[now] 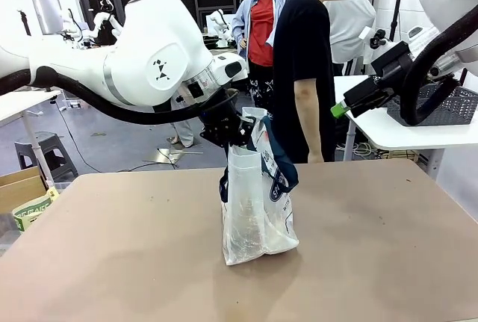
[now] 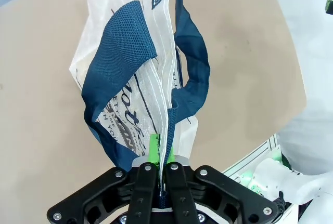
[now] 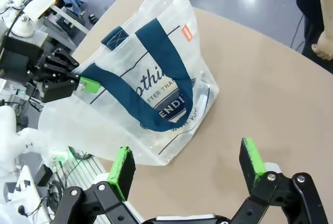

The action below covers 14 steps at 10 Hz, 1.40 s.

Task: Transfer purchased items from the store into the shopping bag.
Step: Move the Reusable shopping bag to the right side of the table.

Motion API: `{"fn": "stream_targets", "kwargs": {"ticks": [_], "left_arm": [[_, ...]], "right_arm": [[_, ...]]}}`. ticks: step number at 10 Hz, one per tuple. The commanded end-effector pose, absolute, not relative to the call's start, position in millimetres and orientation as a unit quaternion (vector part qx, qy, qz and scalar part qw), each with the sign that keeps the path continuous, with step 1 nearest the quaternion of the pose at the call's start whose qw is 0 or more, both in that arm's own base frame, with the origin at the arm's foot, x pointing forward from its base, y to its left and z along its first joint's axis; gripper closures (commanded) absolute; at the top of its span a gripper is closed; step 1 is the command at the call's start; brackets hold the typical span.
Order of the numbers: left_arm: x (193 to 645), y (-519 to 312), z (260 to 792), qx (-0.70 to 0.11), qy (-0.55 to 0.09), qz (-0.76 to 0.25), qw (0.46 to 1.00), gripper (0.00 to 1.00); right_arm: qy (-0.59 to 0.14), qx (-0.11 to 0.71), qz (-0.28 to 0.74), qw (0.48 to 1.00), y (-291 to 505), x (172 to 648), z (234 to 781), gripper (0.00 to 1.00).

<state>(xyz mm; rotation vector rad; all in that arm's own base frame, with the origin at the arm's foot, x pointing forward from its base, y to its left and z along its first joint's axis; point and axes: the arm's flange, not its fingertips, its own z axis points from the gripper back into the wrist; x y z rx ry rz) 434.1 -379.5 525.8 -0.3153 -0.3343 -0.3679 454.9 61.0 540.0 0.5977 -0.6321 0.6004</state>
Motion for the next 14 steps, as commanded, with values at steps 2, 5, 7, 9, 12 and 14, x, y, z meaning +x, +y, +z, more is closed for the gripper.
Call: {"fn": "stream_targets", "kwargs": {"ticks": [2,5,7,9,12,14], "left_arm": [[434,-379,528,-0.159,-0.166,-0.18,0.957,1.0],[434,-380,526,-0.155,-0.165,-0.181,0.957,1.0],[444,-381,525,-0.101,-0.062,-0.172,0.978,1.0],[459,-382,538,-0.085,-0.055,-0.179,0.979,1.0],[486,-378,562,-0.068,-0.075,-0.166,0.981,1.0],[499,-371,586,-0.045,-0.103,-0.17,0.979,1.0]], "right_arm": [[-0.301,0.282,0.288,0.864,61,456,541,0.0],[-0.301,0.282,0.288,0.864,61,456,541,0.0],[-0.301,0.282,0.288,0.864,61,456,541,0.0],[-0.301,0.282,0.288,0.864,61,456,541,0.0],[-0.301,0.282,0.288,0.864,61,456,541,0.0],[-0.301,0.282,0.288,0.864,61,456,541,0.0]]}}
